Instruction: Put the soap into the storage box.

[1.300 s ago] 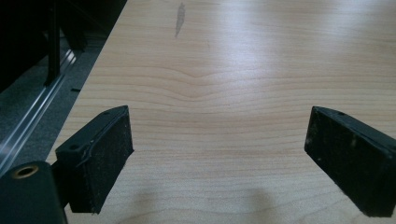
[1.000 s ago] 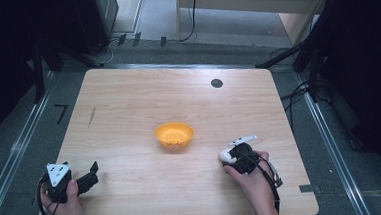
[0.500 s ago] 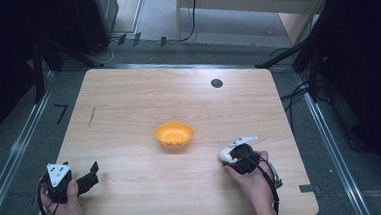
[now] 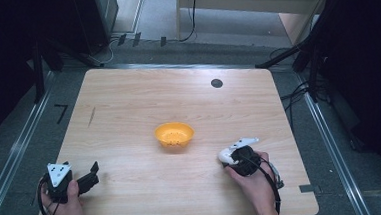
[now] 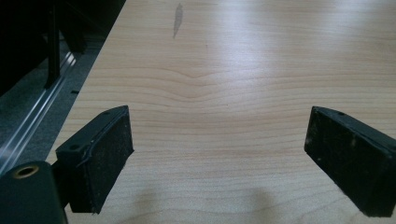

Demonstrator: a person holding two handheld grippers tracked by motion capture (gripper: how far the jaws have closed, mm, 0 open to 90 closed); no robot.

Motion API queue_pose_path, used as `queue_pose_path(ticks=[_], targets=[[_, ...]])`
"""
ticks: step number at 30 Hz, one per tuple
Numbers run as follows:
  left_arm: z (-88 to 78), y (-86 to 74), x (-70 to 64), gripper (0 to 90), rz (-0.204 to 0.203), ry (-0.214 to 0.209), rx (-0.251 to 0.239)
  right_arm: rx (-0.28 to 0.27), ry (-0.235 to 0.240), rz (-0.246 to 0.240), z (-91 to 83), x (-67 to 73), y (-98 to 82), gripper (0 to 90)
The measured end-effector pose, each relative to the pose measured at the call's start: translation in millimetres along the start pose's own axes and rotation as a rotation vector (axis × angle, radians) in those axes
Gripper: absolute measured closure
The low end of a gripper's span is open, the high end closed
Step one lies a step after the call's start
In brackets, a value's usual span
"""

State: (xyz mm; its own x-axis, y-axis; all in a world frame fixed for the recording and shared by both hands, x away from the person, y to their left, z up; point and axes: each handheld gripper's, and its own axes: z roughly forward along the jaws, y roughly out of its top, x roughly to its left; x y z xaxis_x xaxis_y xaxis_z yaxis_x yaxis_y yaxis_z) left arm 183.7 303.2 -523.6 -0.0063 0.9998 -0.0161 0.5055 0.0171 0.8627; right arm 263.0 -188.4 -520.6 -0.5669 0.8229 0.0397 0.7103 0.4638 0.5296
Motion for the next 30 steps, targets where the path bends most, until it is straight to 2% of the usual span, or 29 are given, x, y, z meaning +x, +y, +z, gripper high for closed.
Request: queue_pose_path(ticks=[3, 10, 13, 14, 17, 26, 28, 30], targets=[[0.0, 0.0, 0.1, 8.1, -0.002, -0.001, 0.000, 0.003, 0.006, -0.016, -0.3, -0.7, -0.2, 49.4], [-0.3, 0.1, 0.0, 8.1, 0.008, -0.008, 0.002, -0.006, 0.008, -0.014, -0.3, -0.6, -1.2, 49.7], [-0.3, 0.1, 0.3, 8.1, 0.006, -0.010, 0.002, -0.005, 0.001, -0.036, -0.9, 0.1, -1.2, 49.9], [-0.1, 0.1, 0.3, 8.1, 0.007, -0.012, 0.002, 0.006, -0.009, -0.060, -1.7, 1.2, -0.3, 50.0], [-0.1, 0.1, -0.1, 8.1, 0.009, -0.012, 0.002, 0.014, -0.011, -0.077, -3.1, 1.7, 0.7, 50.2], [-0.3, 0.0, 0.0, 8.1, 0.009, -0.015, -0.001, -0.018, 0.000, -0.100, -13.2, 1.0, 2.7, 50.3], [-0.3, -0.1, 0.2, 8.1, 0.007, -0.015, -0.002, -0.031, 0.000, -0.128, -16.3, 0.6, 6.3, 50.4], [-0.3, -0.2, 0.0, 8.1, 0.005, -0.015, -0.005, -0.032, 0.001, -0.132, -17.1, 0.7, 7.5, 50.4]])
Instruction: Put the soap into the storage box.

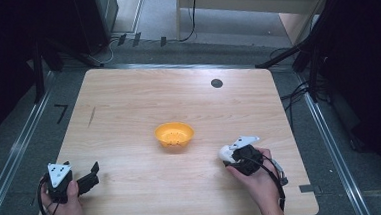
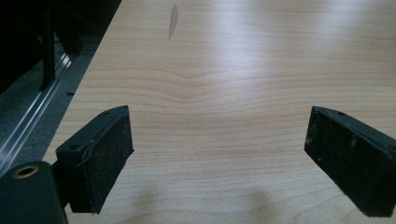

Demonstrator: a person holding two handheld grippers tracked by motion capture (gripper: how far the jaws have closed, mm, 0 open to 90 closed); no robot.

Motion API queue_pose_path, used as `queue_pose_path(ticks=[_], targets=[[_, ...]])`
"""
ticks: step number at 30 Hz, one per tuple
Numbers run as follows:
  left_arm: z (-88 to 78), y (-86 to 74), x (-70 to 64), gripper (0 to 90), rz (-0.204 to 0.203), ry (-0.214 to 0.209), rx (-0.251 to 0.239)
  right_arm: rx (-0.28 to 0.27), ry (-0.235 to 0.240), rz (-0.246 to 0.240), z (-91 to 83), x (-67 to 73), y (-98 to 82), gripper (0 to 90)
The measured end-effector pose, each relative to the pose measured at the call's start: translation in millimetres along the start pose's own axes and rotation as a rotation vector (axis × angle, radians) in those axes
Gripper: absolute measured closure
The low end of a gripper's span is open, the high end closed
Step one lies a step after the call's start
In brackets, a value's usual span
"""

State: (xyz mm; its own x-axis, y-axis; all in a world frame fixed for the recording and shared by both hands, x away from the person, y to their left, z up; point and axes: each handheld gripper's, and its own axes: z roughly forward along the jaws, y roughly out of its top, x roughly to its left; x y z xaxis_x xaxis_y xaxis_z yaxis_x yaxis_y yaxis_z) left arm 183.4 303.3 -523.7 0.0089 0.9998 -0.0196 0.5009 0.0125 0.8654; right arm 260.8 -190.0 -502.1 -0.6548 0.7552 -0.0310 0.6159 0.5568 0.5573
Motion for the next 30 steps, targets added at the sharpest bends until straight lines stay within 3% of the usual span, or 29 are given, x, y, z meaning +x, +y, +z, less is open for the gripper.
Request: queue_pose_path(ticks=[18, 23, 30], targets=[[0.5, 0.2, -1.3, 8.1, 0.009, 0.002, 0.004, -0.038, 0.003, -0.061, -13.7, -7.8, 20.3, 50.5], [0.0, 0.0, 0.0, 8.1, 0.001, -0.003, 0.000, -0.038, 0.015, -0.059, -10.4, -11.6, 22.4, 50.5], [0.5, 0.3, -0.2, 8.1, 0.006, -0.003, 0.007, -0.024, 0.030, -0.102, -7.0, -10.7, 29.6, 50.5]])
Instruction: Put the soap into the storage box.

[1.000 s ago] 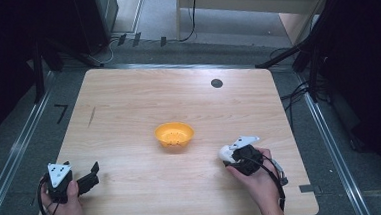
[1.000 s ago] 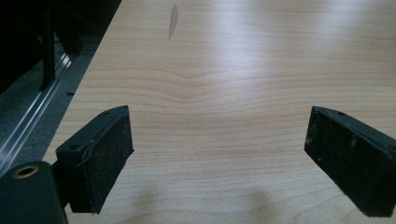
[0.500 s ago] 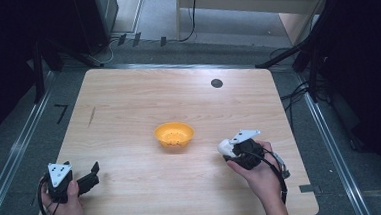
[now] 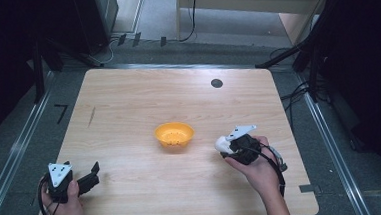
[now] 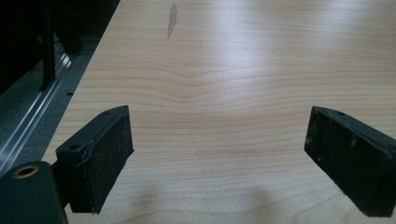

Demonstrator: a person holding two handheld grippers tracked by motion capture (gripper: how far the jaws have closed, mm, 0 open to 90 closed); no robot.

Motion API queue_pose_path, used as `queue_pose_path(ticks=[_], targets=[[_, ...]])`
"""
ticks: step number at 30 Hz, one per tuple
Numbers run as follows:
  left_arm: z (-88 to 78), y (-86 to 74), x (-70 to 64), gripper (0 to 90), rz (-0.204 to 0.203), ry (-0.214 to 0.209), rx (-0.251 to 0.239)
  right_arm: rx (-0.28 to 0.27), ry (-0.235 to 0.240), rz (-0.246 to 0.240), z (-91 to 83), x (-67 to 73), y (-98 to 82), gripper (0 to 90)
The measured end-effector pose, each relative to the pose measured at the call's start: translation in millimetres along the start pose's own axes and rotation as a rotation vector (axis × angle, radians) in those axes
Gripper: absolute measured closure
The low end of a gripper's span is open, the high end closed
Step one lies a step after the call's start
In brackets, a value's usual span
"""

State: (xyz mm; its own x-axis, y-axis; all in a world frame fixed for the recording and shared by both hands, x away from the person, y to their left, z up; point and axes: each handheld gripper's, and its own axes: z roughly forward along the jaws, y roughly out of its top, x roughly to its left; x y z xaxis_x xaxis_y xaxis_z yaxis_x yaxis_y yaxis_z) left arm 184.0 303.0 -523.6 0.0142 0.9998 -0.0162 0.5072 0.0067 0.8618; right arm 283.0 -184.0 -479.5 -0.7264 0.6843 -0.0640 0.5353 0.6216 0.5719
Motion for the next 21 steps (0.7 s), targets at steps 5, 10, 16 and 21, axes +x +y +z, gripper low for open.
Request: queue_pose_path(ticks=[5, 10, 16, 21], targets=[[0.2, 0.1, 0.3, 8.1, 0.000, -0.002, 0.002, 0.013, 0.014, -0.026, 1.5, 1.2, 8.1, 50.4], [0.2, 0.1, 0.4, 8.1, -0.001, -0.001, 0.003, 0.011, 0.037, -0.052, 1.3, 2.1, 16.6, 50.4], [0.4, 0.1, 0.8, 8.1, -0.008, -0.003, -0.001, 0.016, 0.047, -0.089, 2.9, 2.2, 26.3, 50.4], [0.5, 0.2, 0.5, 8.1, -0.003, -0.004, -0.001, 0.029, 0.064, -0.126, 6.0, 3.2, 31.8, 50.4]])
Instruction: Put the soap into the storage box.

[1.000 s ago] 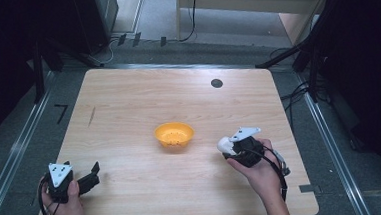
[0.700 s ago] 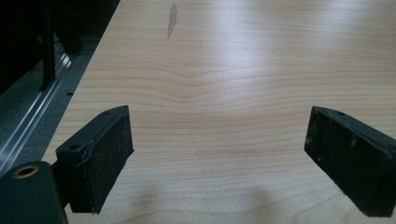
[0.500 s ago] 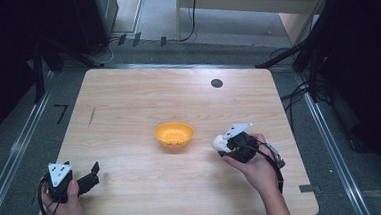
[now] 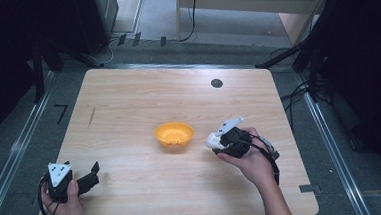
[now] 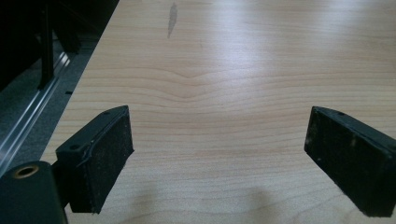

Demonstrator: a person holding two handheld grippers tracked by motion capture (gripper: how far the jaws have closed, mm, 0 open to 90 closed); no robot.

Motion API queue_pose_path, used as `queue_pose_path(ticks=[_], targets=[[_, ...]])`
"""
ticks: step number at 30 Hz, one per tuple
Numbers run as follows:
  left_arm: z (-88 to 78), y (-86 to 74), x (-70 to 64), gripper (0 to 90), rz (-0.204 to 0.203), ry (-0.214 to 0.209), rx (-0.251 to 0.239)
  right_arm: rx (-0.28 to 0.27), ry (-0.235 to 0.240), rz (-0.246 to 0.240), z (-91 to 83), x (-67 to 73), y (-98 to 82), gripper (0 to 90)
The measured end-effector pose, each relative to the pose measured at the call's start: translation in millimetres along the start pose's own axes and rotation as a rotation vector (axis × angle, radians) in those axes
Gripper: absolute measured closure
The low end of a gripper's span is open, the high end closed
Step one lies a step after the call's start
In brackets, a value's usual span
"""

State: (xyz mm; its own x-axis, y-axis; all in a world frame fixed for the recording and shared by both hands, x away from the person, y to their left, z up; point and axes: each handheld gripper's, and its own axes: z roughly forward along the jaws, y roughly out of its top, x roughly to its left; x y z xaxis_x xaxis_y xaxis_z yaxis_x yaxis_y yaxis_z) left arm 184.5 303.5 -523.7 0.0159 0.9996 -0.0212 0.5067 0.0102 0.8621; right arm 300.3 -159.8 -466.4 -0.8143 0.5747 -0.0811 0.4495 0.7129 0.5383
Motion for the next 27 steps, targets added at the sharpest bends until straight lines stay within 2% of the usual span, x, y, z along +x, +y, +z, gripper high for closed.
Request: queue_pose_path(ticks=[5, 11, 27], targets=[[0.0, 0.0, 0.1, 8.1, -0.001, 0.001, 0.000, -0.007, 0.002, -0.024, -1.4, -2.7, 4.5, 50.4], [-0.1, 0.0, -0.2, 8.2, 0.001, 0.001, -0.001, 0.000, 0.006, -0.089, -2.0, -3.5, 10.9, 50.4], [0.1, 0.1, 0.3, 8.1, -0.008, 0.000, 0.001, -0.019, 0.005, -0.183, -1.6, -2.3, 33.2, 50.4]])
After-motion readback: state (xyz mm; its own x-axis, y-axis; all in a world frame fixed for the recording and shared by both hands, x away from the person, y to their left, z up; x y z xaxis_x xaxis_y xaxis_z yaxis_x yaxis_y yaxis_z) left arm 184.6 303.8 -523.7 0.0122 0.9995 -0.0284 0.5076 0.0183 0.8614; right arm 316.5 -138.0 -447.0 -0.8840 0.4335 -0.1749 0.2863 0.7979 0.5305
